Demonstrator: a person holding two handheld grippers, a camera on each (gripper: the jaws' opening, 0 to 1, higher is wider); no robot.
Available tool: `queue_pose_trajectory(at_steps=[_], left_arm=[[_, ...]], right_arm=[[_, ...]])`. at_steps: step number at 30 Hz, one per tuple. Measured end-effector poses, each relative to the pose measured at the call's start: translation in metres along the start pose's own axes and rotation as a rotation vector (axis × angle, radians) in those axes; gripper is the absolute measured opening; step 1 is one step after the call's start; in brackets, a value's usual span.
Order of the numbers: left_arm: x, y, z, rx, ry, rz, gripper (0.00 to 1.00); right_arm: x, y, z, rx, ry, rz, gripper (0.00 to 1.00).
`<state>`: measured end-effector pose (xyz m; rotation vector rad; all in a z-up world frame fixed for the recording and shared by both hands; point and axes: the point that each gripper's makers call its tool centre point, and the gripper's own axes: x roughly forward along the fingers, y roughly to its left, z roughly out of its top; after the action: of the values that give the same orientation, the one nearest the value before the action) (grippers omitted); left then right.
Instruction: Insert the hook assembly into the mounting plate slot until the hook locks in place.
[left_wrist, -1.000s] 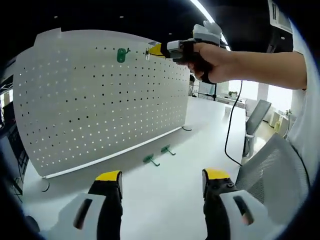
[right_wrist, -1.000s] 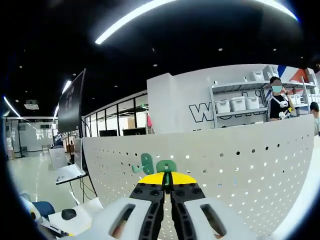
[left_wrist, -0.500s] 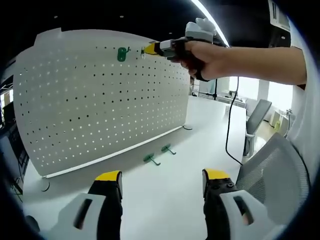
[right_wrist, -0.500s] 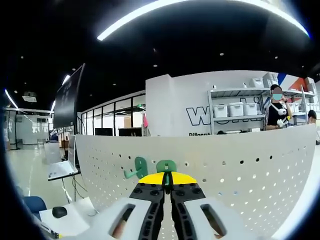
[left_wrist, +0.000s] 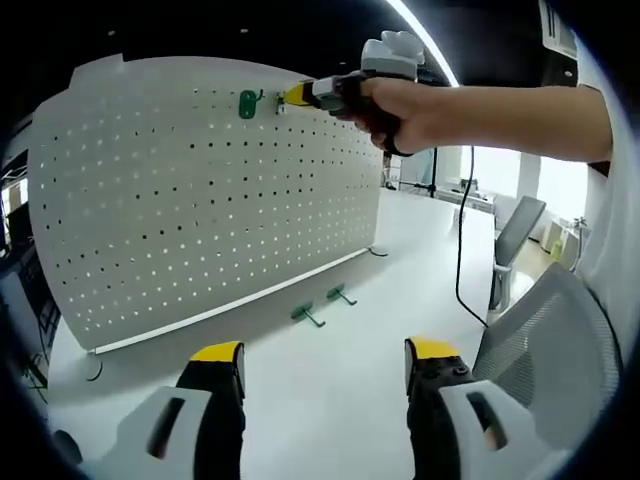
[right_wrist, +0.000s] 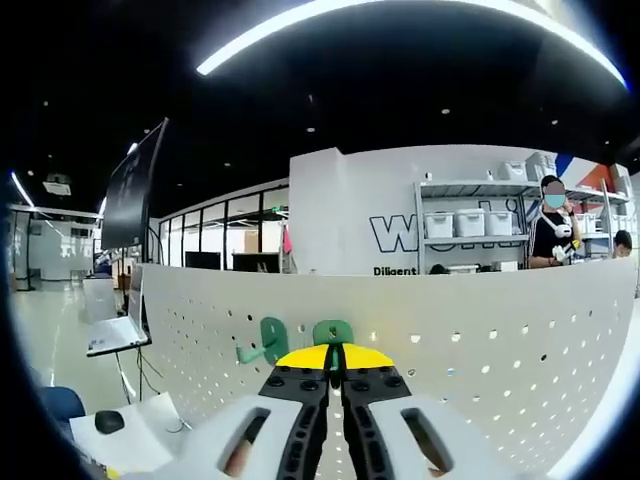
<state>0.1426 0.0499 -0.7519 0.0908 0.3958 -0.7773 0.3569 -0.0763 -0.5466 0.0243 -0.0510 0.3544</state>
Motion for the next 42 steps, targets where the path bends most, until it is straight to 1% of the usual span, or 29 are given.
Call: queue_pose_trajectory(at_steps=[13,18,27,28,29,30,31,33,35,36,42], left_arm=[[0.000,0.006,-0.004,-0.008,0.013,0.003,0.65],[0.002,0.005,-0.005,-0.005,0.015,-0.003,0.65],[0.003,0.004,-0.002,-0.009,0.009,-0.004,0.63],[0.003,0.004,-0.002,-0.008,0.008,-0.003,0.63],[0.003,0.004,-0.002,-0.006,0.009,-0.001,0.63],[0.003,0.004,-0.002,0.000,0.009,0.001,0.63],[0.003,0.003,-0.002,0.000,0.007,-0.003,0.63],[0.004,0.001,-0.003,0.001,0.008,-0.005,0.62],[0.004,0.001,-0.002,0.002,0.007,-0.006,0.62],[0.003,0.001,-0.001,0.001,0.004,-0.005,0.62],[0.003,0.001,-0.002,-0.009,-0.001,-0.002,0.62]], right_arm=[[0.005,0.000,-0.004,0.005,0.001,-0.013,0.00],[0.007,0.001,-0.005,0.001,0.005,-0.051,0.00],[0.009,0.002,-0.006,-0.019,-0.012,-0.177,0.01],[0.010,0.001,-0.006,-0.030,-0.009,-0.189,0.01],[0.010,0.000,-0.006,-0.060,-0.010,-0.199,0.01],[0.011,0.001,-0.007,-0.038,-0.016,-0.210,0.01],[0.011,0.001,-0.007,-0.022,-0.017,-0.217,0.02],[0.011,0.002,-0.008,-0.033,-0.014,-0.232,0.03],[0.011,0.000,-0.008,-0.019,-0.014,-0.242,0.02],[0.011,0.001,-0.008,-0.026,-0.009,-0.245,0.02],[0.009,0.001,-0.009,-0.031,-0.011,-0.239,0.02]])
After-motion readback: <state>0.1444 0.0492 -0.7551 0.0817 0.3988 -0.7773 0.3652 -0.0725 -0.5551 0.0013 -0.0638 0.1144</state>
